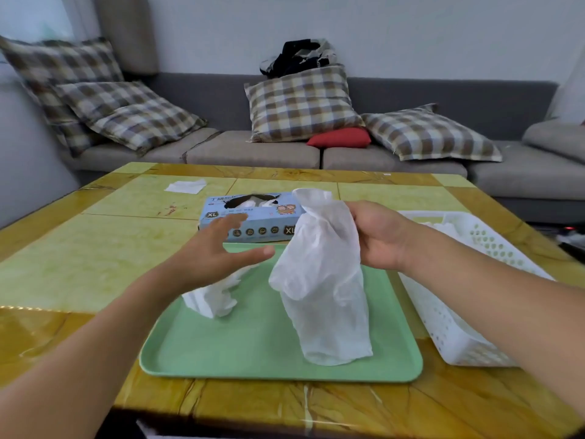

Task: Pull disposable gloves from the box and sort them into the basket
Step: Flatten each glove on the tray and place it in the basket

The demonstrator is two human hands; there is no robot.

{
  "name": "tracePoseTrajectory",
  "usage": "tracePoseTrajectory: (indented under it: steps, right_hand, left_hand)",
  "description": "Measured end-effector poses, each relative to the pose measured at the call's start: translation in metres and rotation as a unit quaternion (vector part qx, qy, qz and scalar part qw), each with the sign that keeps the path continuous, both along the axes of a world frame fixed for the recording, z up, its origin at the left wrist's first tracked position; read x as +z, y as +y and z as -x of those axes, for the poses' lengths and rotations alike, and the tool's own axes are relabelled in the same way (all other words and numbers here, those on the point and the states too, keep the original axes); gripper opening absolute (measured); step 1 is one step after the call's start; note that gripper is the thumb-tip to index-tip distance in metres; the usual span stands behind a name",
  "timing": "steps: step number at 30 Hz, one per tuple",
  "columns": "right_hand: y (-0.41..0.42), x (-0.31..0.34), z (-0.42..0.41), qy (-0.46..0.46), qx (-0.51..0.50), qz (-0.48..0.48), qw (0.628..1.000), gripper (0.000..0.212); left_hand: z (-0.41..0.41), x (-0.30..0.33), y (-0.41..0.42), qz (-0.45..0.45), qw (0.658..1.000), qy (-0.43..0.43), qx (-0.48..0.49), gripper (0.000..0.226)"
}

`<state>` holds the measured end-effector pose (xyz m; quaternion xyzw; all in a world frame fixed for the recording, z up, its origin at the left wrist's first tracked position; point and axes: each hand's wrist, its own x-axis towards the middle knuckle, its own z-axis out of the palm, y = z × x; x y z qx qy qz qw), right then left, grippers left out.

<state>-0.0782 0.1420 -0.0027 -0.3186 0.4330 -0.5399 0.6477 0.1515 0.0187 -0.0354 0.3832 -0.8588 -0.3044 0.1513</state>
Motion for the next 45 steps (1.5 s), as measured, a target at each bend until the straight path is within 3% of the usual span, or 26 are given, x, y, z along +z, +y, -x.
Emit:
tracePoseTrajectory:
  steps: [3, 5, 7, 9, 10, 13, 16, 19, 21, 23, 25, 27, 32, 34, 37, 41, 45]
  right_hand:
    - [-0.001, -0.004, -0.016, 0.016, 0.043, -0.002, 0.999, 0.033]
    - [-0.002, -0.007, -0.017, 0.024, 0.022, -0.017, 0.999, 0.042]
    - [0.003, -0.007, -0.009, 0.017, -0.013, -0.038, 0.999, 0.05]
    - [0.012, -0.005, -0.004, 0.033, 0.034, -0.036, 0.998, 0.084]
    - [0.017, -0.003, -0.002, 0.046, 0.071, -0.026, 0.996, 0.089]
    - [0.029, -0.006, -0.005, 0.148, 0.123, -0.009, 0.981, 0.058]
    - [0.03, -0.011, -0.011, 0.302, 0.087, -0.016, 0.949, 0.043]
    - [0.021, -0.008, -0.011, 0.336, -0.009, -0.024, 0.942, 0.03]
    - [0.019, -0.002, -0.004, 0.244, -0.044, -0.019, 0.969, 0.04]
    - [0.021, 0.003, 0.001, 0.138, -0.014, -0.009, 0.99, 0.055]
    - [0.024, 0.005, 0.003, 0.069, 0.001, -0.017, 0.997, 0.059]
    - [0.025, 0.004, 0.005, 0.07, -0.027, -0.029, 0.997, 0.055]
    - [0.025, -0.002, 0.008, 0.104, -0.088, -0.05, 0.989, 0.04]
    - [0.027, -0.002, 0.011, 0.104, -0.083, -0.054, 0.99, 0.039]
    - [0.03, 0.001, 0.017, 0.11, -0.069, -0.052, 0.99, 0.038]
    - [0.033, 0.008, 0.019, 0.112, -0.027, -0.031, 0.993, 0.039]
    - [0.029, 0.008, 0.02, 0.112, 0.008, -0.045, 0.993, 0.036]
  left_hand:
    - [0.035, 0.003, 0.037, -0.203, 0.957, 0.179, -0.107, 0.086]
    - [0.057, 0.002, 0.05, -0.242, 0.93, 0.259, -0.1, 0.066]
    - [0.072, 0.001, 0.054, -0.28, 0.908, 0.305, -0.066, 0.06]
    - [0.073, -0.002, 0.051, -0.332, 0.887, 0.32, -0.035, 0.058]
    - [0.074, -0.003, 0.052, -0.348, 0.88, 0.321, -0.026, 0.054]
    - [0.074, -0.008, 0.052, -0.335, 0.888, 0.314, 0.002, 0.033]
    - [0.075, -0.011, 0.054, -0.237, 0.914, 0.323, 0.06, 0.017]
    - [0.075, -0.01, 0.054, -0.123, 0.94, 0.307, 0.084, 0.029]
    - [0.073, -0.005, 0.054, -0.184, 0.927, 0.321, 0.058, 0.06]
    - [0.07, 0.001, 0.052, -0.331, 0.883, 0.334, 0.006, 0.076]
    - [0.065, 0.005, 0.051, -0.409, 0.854, 0.315, -0.055, 0.062]
    - [0.064, 0.007, 0.052, -0.433, 0.846, 0.298, -0.085, 0.048]
    - [0.063, 0.002, 0.045, -0.473, 0.813, 0.334, -0.061, 0.055]
    - [0.063, 0.002, 0.041, -0.473, 0.807, 0.35, -0.045, 0.049]
    - [0.06, 0.009, 0.039, -0.449, 0.824, 0.343, -0.045, 0.042]
    - [0.054, 0.019, 0.043, -0.447, 0.848, 0.263, -0.104, 0.044]
    - [0.062, 0.018, 0.036, -0.427, 0.856, 0.282, -0.069, 0.039]
